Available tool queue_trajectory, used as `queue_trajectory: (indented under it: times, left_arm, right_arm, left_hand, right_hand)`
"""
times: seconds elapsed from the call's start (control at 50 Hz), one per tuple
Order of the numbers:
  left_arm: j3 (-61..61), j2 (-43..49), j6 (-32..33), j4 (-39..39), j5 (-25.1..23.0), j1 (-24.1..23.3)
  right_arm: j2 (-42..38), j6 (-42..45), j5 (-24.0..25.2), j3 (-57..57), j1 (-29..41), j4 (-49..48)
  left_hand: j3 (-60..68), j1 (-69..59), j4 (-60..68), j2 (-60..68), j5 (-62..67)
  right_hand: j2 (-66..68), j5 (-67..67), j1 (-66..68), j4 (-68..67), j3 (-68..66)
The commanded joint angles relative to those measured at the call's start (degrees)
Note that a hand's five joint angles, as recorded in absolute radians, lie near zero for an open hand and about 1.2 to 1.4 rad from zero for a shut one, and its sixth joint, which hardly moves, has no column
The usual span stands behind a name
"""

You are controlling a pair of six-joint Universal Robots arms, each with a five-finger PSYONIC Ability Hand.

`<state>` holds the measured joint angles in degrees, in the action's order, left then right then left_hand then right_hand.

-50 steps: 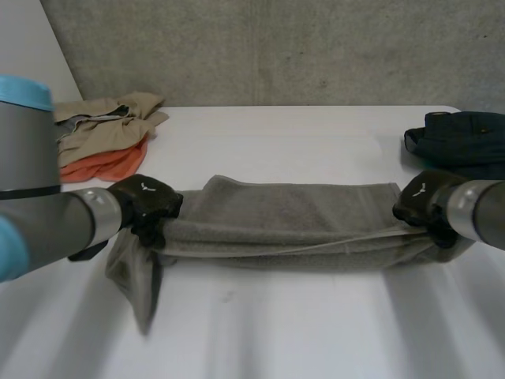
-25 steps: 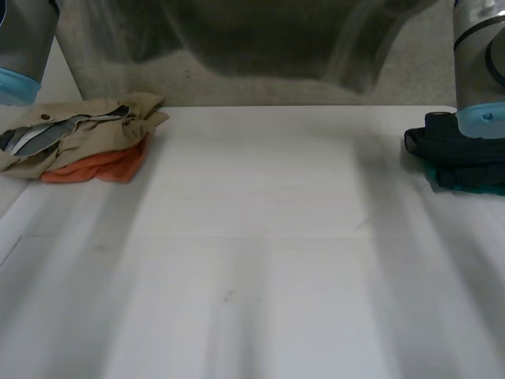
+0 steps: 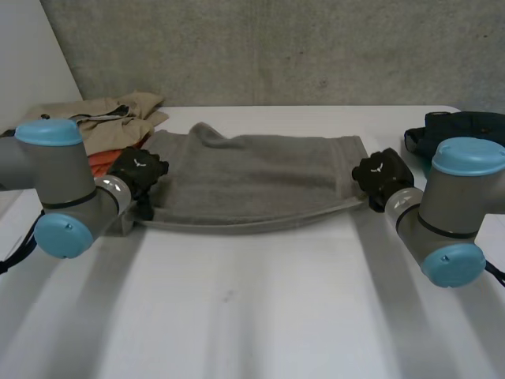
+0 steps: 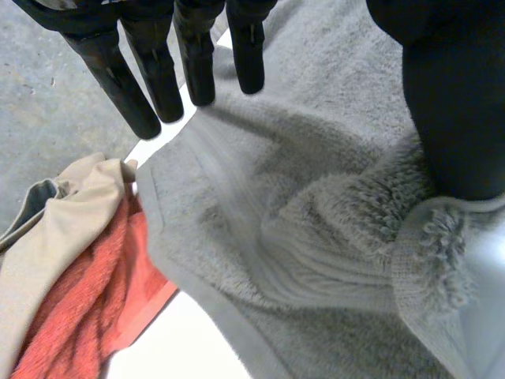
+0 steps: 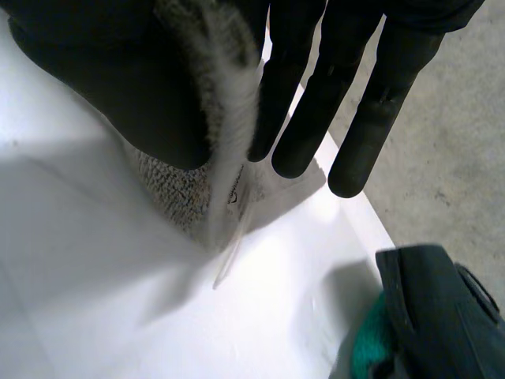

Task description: Fold the laundry.

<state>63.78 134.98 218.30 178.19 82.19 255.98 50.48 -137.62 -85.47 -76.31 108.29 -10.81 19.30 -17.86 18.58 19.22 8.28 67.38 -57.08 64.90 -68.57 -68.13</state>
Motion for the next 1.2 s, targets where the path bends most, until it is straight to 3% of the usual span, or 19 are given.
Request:
queue_trajectory:
  times: [0.02, 0.14, 0.28, 0.46, 1.2]
  left_arm:
    - [2.4, -8.1, -4.1, -0.4, 0.0, 0.4]
    - [8.4, -13.0, -9.5, -2.2, -1.9, 2.2]
    - [16.2, -15.4, -8.9, -4.8, -4.5, 6.5]
    - [16.4, -12.6, -9.2, -4.4, -6.5, 6.7]
    - [10.6, -2.9, -0.8, 1.5, -2.6, 5.2]
  right_arm:
    - [3.1, -1.5, -0.8, -2.4, -1.6, 0.1]
    - [4.4, -3.5, -0.8, -4.5, -3.2, 0.1]
    - [4.1, -3.3, -0.4, -5.4, -4.8, 0.1]
    - [3.7, -3.4, -0.8, -5.8, -4.2, 0.3]
    - [4.1, -3.2, -0.6, -8.4, -3.8, -0.4]
  left_hand:
    - [-6.2, 4.8, -5.5, -6.1, -5.2]
    - [-1.7, 0.3, -1.0, -1.6, -0.7]
    - [11.8, -13.2, 12.5, 11.8, 12.8]
    - [11.8, -13.2, 12.5, 11.8, 12.8]
    - [22.5, -24.0, 23.3, 22.6, 23.6]
  right_hand:
    - [12.6, -12.9, 15.1, -11.4, -11.9]
    - [12.6, -12.9, 15.1, -11.4, -11.9]
    - [12.6, -12.9, 15.1, -11.4, -11.9]
    - [12.6, -12.9, 15.1, -11.4, -11.9]
    - [12.6, -12.9, 15.1, -11.4, -11.9]
